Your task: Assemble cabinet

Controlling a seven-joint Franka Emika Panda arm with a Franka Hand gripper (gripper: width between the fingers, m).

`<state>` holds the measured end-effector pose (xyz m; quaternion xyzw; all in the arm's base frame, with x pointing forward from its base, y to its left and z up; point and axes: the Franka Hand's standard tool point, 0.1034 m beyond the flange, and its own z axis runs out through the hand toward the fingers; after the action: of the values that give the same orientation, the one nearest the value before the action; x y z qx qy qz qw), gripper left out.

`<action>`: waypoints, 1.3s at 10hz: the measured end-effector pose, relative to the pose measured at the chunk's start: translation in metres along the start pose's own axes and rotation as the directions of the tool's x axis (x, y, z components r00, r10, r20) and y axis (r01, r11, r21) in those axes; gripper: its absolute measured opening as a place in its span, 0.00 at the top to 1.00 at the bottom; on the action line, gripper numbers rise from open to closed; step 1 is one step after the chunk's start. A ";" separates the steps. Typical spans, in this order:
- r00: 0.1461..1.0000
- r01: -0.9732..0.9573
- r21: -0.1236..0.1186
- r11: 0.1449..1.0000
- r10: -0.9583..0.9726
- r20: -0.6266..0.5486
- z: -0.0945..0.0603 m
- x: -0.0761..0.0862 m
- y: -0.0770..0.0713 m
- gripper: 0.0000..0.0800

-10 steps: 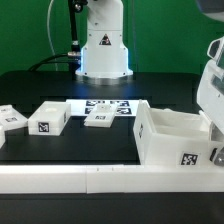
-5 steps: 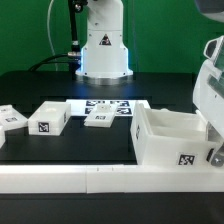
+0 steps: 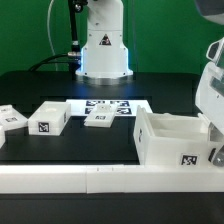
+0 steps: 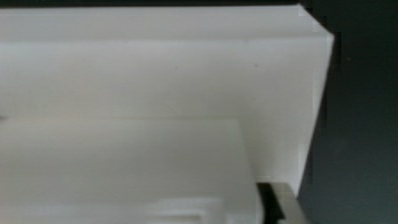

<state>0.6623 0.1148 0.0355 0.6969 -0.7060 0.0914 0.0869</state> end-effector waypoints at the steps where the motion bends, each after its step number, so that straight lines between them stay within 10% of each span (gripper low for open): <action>1: 1.000 0.012 0.000 1.000 -0.012 -0.001 0.000 0.000 0.000 0.88; 4: 1.000 0.012 -0.001 1.000 -0.012 -0.003 0.001 0.002 0.000 0.88; 7: 1.000 0.025 0.021 0.999 -0.026 0.016 -0.011 0.007 -0.007 0.26; 10: 0.996 0.055 0.086 0.995 -0.061 0.065 -0.042 0.035 0.008 0.09; 13: 0.994 0.057 0.043 0.997 -0.061 0.094 -0.042 0.045 0.023 0.00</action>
Offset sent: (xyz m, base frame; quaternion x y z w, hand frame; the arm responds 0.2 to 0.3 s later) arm 0.0000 0.0000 0.0000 0.0000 0.0000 0.0000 1.0000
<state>0.6388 0.0817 0.0876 0.7226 -0.6865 0.0696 0.0418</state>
